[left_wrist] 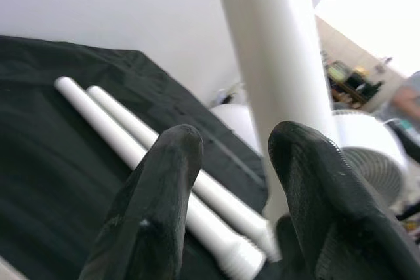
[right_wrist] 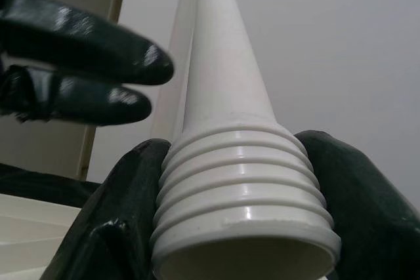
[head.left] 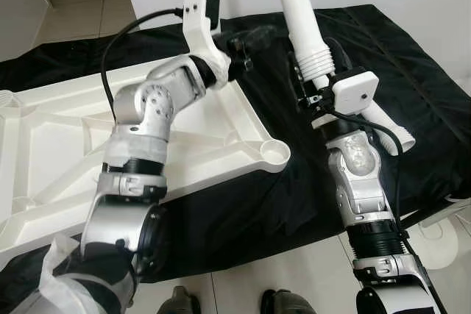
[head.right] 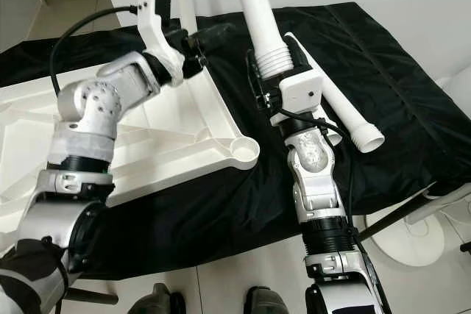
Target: Building children table
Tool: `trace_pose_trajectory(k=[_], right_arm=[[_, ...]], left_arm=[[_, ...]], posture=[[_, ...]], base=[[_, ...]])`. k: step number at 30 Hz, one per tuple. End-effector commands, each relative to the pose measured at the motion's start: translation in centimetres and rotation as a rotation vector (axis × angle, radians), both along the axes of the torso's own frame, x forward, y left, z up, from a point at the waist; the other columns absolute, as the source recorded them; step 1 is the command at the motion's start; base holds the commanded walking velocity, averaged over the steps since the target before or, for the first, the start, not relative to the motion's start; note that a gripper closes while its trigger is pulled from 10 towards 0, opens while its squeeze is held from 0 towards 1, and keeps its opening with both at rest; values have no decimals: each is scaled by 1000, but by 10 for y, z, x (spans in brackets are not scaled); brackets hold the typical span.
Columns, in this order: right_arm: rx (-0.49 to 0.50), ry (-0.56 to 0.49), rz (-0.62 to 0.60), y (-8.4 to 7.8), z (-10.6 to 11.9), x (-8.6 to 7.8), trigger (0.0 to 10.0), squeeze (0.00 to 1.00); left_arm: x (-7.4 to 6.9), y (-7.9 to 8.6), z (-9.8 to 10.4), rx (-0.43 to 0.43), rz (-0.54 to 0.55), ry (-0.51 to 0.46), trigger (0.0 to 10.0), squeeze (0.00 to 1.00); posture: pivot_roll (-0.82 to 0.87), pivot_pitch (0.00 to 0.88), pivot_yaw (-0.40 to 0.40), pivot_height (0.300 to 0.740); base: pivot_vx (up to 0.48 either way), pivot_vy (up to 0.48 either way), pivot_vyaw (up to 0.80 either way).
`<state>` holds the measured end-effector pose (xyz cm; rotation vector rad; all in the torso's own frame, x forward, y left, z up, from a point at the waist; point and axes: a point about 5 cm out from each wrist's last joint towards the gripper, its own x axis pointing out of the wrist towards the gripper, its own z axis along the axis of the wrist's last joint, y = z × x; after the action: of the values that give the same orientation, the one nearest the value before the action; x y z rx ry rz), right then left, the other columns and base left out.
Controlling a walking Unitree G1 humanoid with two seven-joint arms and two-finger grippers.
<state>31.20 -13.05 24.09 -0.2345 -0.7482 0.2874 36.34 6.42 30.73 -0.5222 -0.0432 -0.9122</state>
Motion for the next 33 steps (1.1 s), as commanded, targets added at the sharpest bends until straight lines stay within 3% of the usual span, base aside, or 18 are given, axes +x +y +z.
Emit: trace_pose_trajectory(k=[1, 15, 16, 23, 24, 25, 26, 33], right_arm=[[-31, -69, 33, 7, 10, -5, 10000, 0], [-133, -55, 91, 22, -3, -10, 10000, 0], [-140, -49, 96, 23, -5, -10, 10000, 0], [-179, -35, 114, 27, -12, -11, 10000, 0], [-189, -32, 119, 27, -13, -11, 10000, 0], [-189, -32, 119, 27, -13, -11, 10000, 0], [-202, -31, 123, 28, -14, -12, 10000, 0], [-224, -24, 137, 30, -18, -13, 10000, 0]], left_arm=[[-7, -2, 7, -53, -183, -78, 10000, 0], [-2, -2, 26, -146, -241, -64, 10000, 0], [-1, -2, 27, -168, -241, -55, 10000, 1000], [0, 1, 33, -194, -268, -44, 10000, 1000], [1, 2, 33, -198, -268, -40, 10000, 224], [1, 2, 33, -198, -268, -40, 10000, 224], [2, 3, 34, -208, -268, -39, 10000, 0], [10, 5, 33, -201, -221, -13, 10000, 0]], posture=[[-116, 43, 77, 740], [-127, 39, 79, 740], [-127, 42, 79, 740], [-128, 47, 77, 740], [-128, 47, 77, 740], [-128, 47, 77, 740], [-129, 49, 76, 740], [-124, 57, 75, 740]], base=[[0, 0, 0], [0, 0, 0], [0, 0, 0], [0, 0, 0], [0, 0, 0], [0, 0, 0], [0, 0, 0], [0, 0, 0]])
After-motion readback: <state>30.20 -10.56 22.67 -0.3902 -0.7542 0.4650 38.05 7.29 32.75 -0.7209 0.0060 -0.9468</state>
